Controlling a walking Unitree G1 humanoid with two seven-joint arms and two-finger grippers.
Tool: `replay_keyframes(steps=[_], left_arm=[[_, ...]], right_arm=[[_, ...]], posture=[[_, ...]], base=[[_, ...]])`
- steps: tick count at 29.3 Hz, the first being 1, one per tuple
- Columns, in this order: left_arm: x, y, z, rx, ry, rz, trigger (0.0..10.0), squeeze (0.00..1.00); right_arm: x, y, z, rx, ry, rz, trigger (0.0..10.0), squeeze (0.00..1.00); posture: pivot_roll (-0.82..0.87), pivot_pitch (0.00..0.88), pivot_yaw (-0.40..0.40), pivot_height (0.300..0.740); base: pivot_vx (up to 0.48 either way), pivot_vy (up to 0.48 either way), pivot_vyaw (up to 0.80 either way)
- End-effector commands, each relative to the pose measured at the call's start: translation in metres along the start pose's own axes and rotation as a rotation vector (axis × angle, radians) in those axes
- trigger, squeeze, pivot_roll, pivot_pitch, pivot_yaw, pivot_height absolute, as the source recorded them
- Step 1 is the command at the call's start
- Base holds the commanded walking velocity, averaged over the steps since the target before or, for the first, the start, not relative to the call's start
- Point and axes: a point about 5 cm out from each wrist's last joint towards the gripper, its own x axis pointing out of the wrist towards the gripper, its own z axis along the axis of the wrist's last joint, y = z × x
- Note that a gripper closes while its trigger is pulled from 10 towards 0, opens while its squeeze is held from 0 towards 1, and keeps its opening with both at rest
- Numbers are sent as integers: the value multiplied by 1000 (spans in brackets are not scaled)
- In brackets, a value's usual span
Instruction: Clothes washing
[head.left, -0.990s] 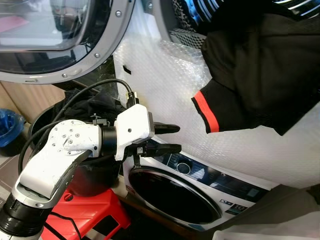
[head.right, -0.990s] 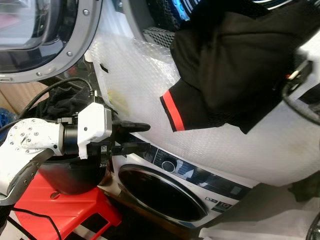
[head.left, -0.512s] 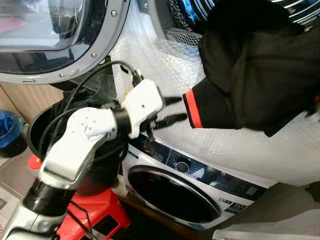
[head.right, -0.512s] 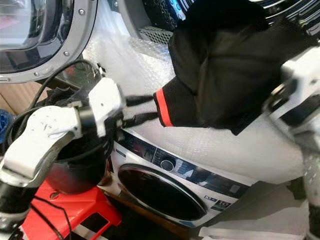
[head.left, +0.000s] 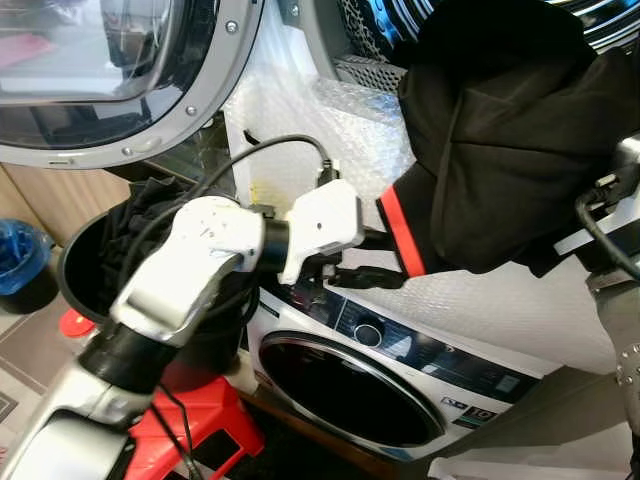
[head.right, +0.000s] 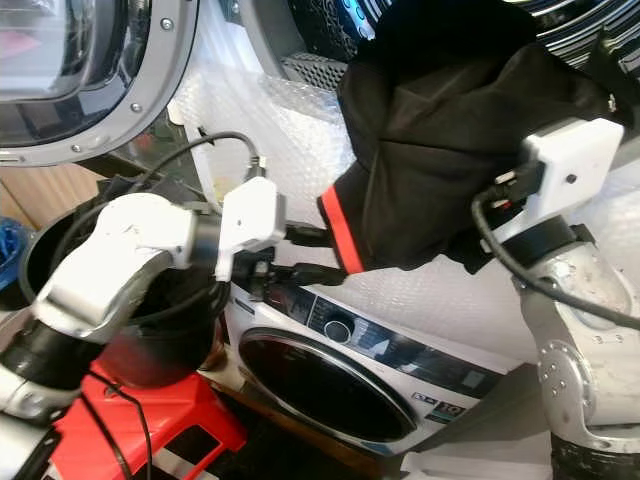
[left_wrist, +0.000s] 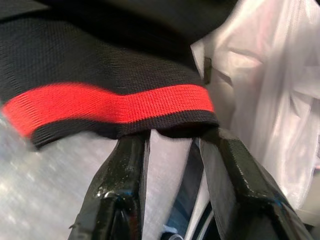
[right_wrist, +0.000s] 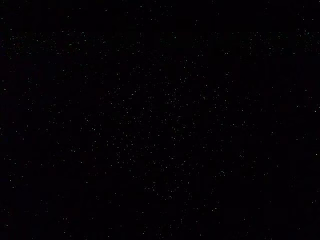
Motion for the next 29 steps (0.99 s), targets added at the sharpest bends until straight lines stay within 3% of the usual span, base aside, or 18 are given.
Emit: replay_keyframes(steps=[1, 6, 12, 16, 20, 23, 24, 25, 26, 29], left_arm=[[5, 7, 9, 66, -8, -33, 10000, 0], [14, 31, 31, 133, -67, -92, 10000, 0], [28, 53, 55, 229, -101, -158, 10000, 0], [35, 74, 77, 337, -99, -114, 10000, 0], [35, 83, 89, 360, -111, -82, 10000, 0], [33, 93, 102, 399, -141, 2, 10000, 0], [33, 95, 105, 410, -150, 15, 10000, 0], [33, 96, 106, 418, -155, 24, 10000, 0], [33, 97, 107, 423, -157, 36, 10000, 0], [31, 103, 108, 461, -145, 148, 10000, 0]], right_arm=[[-6, 1, 2, 7, -1, -4, 10000, 0], [-11, 10, 2, -1, 2, 7, 10000, 0], [-19, 28, 6, -26, -11, 139, 10000, 0], [-21, 34, 10, -96, -12, 218, 10000, 0], [-18, 33, 19, -126, -47, 243, 10000, 0], [-9, 33, 25, -179, -53, 252, 10000, 0], [-3, 30, 24, -197, -40, 210, 10000, 169], [1, 28, 22, -208, -33, 182, 10000, 169], [7, 25, 20, -226, -23, 142, 10000, 1000], [24, 22, 16, -252, -24, 59, 10000, 1000]], posture=[[130, 171, -66, 740], [118, 153, -41, 740], [96, 103, -7, 740], [73, 72, 14, 740], [66, 68, 18, 740], [60, 65, 13, 740], [60, 64, 9, 740], [60, 64, 9, 740], [60, 66, 5, 740], [63, 71, -4, 740]], base=[[0, 0, 0], [0, 0, 0], [0, 0, 0], [0, 0, 0], [0, 0, 0], [0, 0, 0], [0, 0, 0], [0, 0, 0], [0, 0, 0], [0, 0, 0]])
